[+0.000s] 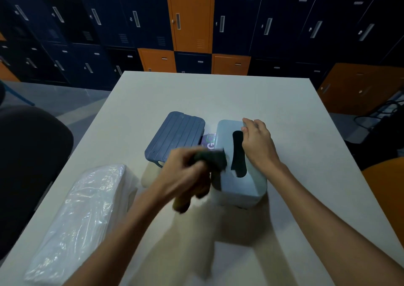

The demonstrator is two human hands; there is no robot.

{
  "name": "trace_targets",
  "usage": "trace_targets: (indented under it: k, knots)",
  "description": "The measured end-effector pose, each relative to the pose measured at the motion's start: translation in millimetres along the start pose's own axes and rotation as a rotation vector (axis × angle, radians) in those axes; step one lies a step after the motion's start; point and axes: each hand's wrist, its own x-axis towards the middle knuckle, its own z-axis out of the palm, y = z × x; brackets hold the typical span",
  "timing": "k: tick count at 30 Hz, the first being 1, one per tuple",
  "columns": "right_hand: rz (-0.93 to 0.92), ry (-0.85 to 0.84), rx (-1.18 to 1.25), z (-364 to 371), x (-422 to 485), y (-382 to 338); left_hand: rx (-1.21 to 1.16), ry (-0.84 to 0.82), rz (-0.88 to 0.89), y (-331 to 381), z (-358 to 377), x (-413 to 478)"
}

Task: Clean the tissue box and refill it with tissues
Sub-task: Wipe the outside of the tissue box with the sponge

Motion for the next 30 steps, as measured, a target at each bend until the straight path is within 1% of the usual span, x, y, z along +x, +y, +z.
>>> trace_targets:
  k: [2,3,4,7,10,12,16,18,21,23,26,28,30]
  knots:
    - [0.009,-0.002,0.004,-0.9,-0.9,-1.0,0.169,0.21,0.077,6.8,2.6,28.7]
    - [0.005,-0.004,0.002,-1.1,-1.2,-0.6,0.263,0.244,0.098,5.4,7.9,44.4]
    - [0.003,-0.008,0.007,-2.1,-1.8,-0.3,0.342,0.229,0.099,4.0,15.3,57.6]
    - [0.032,-0.039,0.066,-6.0,-2.8,0.2,0.53,0.054,0.098,-13.5,40.1,75.5]
    - [0.02,-0.051,0.06,-8.0,-4.9,-0.8,0.629,0.047,0.17,-25.8,44.7,57.8]
    - [0.026,-0.032,0.079,-7.2,-2.9,-1.3,0.641,0.009,0.226,-32.1,42.4,34.3]
    - [0.056,-0.027,0.159,-6.7,-2.6,-0.1,0.509,-0.06,0.314,-39.2,36.8,-4.1]
    - [0.102,-0.006,0.226,-8.4,-4.0,0.0,0.503,-0.032,0.326,-42.3,36.5,-4.0]
    - [0.149,0.032,0.309,-14.5,-4.1,0.6,0.571,0.081,0.332,-33.4,44.7,22.2]
    - [0.16,0.026,0.335,-13.9,-6.2,-0.5,0.602,0.137,0.276,-29.5,47.9,49.4]
    - [0.167,0.039,0.339,-11.8,-7.7,-2.5,0.714,0.195,0.172,-25.9,53.3,94.1]
    - [0.178,0.07,0.36,-12.2,-6.6,-3.2,0.847,0.166,0.146,-24.4,58.6,115.3]
    - [0.194,0.096,0.392,-12.8,-5.4,-4.8,0.912,0.072,0.166,-25.3,57.8,122.3]
